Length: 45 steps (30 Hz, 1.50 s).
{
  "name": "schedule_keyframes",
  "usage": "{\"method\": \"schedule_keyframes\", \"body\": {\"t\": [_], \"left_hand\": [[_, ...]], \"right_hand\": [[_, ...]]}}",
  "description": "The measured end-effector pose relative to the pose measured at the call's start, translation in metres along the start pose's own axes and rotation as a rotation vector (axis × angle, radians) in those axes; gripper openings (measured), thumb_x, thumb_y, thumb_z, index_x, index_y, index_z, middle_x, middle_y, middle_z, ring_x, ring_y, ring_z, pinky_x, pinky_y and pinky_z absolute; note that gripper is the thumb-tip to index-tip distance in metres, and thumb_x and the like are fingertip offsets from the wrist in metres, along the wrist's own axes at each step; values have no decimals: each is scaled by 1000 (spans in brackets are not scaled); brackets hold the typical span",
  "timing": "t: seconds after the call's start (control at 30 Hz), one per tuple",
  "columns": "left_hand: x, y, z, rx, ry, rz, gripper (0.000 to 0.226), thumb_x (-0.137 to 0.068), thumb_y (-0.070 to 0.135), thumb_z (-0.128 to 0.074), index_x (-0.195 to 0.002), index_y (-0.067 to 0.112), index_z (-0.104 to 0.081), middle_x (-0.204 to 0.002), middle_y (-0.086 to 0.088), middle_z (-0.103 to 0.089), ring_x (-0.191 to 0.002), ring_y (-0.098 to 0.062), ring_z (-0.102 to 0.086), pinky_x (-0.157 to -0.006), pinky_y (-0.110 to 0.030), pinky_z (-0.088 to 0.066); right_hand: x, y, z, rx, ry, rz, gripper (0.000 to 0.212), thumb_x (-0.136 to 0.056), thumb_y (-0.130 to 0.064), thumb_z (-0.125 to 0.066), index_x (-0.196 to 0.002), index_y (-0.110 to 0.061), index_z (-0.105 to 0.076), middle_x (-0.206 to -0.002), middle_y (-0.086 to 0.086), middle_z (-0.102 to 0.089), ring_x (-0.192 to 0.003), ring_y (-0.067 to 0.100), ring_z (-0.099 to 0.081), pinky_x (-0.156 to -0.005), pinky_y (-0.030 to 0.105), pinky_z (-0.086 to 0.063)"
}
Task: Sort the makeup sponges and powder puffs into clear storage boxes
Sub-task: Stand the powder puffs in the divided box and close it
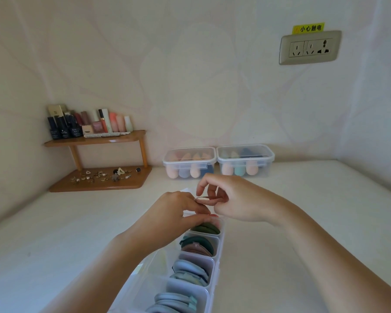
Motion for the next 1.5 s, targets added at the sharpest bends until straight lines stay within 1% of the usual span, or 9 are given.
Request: {"method": "schedule_keyframes", "body": {"t": [0.2, 0.27, 0.43, 0.7, 0.87, 0.97, 1.1, 1.33, 1.5], "left_hand": [[0, 0, 0, 41, 10, -25, 17, -78, 45, -67, -93, 40, -74, -92, 28, -65, -88, 10, -57, -75, 1, -38], [1, 1, 1, 52, 22, -16, 18, -76, 48, -67, -87, 36, -74, -84, 28, -65, -88, 12, -56, -74, 2, -37], [2, 1, 1, 37, 20, 8, 22, -74, 56, -63, -84, 39, -73, -76, 30, -62, -87, 15, -54, -74, 3, -36], [1, -3, 1, 47, 48, 39, 22, -71, 53, -69, -86, 37, -75, -70, 32, -59, -83, 14, -56, -72, 0, -40], [1, -3, 1, 32, 48, -2, 19, -70, 55, -67, -84, 44, -74, -76, 18, -66, -81, 3, -57, -72, -11, -43], [0, -1, 1, 47, 57, -27, 17, -68, 56, -67, -82, 49, -71, -74, 13, -64, -79, -1, -56, -69, -13, -42], [-1, -3, 1, 30, 74, -46, 18, -62, 65, -60, -76, 56, -67, -80, 15, -62, -80, 0, -56, -70, -15, -44], [-1, -2, 1, -63, 46, -25, 22, -69, 59, -63, -85, 45, -70, -90, 26, -57, -89, 8, -53, -70, -3, -40], [-1, -4, -2, -35, 3, -2, 23, -73, 60, -60, -89, 45, -63, -86, 31, -60, -94, 17, -51, -70, 0, -38]], "right_hand": [[-3, -1, -5, 36, 73, 39, 14, -85, -44, -65, -96, -35, -59, -82, -11, -60, -77, 6, -58, -74, 29, -51], [-4, -2, -3, 22, 145, 47, 15, -87, -42, -63, -91, -28, -66, -82, -8, -65, -78, 7, -60, -75, 31, -52], [-3, -2, 7, -27, 268, 74, 9, -87, -29, -66, -88, -23, -73, -77, -13, -59, -68, -5, -50, -63, 9, -36], [0, -3, 5, 22, 248, 11, 2, -85, -23, -65, -84, -21, -66, -77, -6, -69, -62, 5, -63, -62, 24, -50], [0, -5, 1, 211, 221, 1, 14, -82, -37, -69, -79, -24, -67, -78, -10, -66, -57, 1, -48, -53, 17, -33], [-3, -7, -1, 336, 236, 20, 12, -82, -38, -70, -83, -26, -71, -73, -14, -47, -65, 2, -41, -55, 22, -30], [-1, -5, 2, 362, 195, -44, 14, -80, -39, -70, -86, -27, -74, -72, -11, -54, -76, 8, -52, -59, 27, -44], [5, -3, 1, 288, -10, -147, 20, -86, -28, -63, -76, -15, -75, -61, 1, -61, -54, 14, -46, -50, 26, -33], [4, -2, 0, 202, 30, -176, 17, -84, -24, -65, -69, -23, -73, -48, -9, -50, -49, 8, -44, -48, 21, -32]]}}
Point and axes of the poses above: each hand's wrist, its own x-axis away from the middle knuckle, its own z-axis out of the back of the hand, y = z × x, the point moved 2 cm from there along -x, towards the middle knuckle
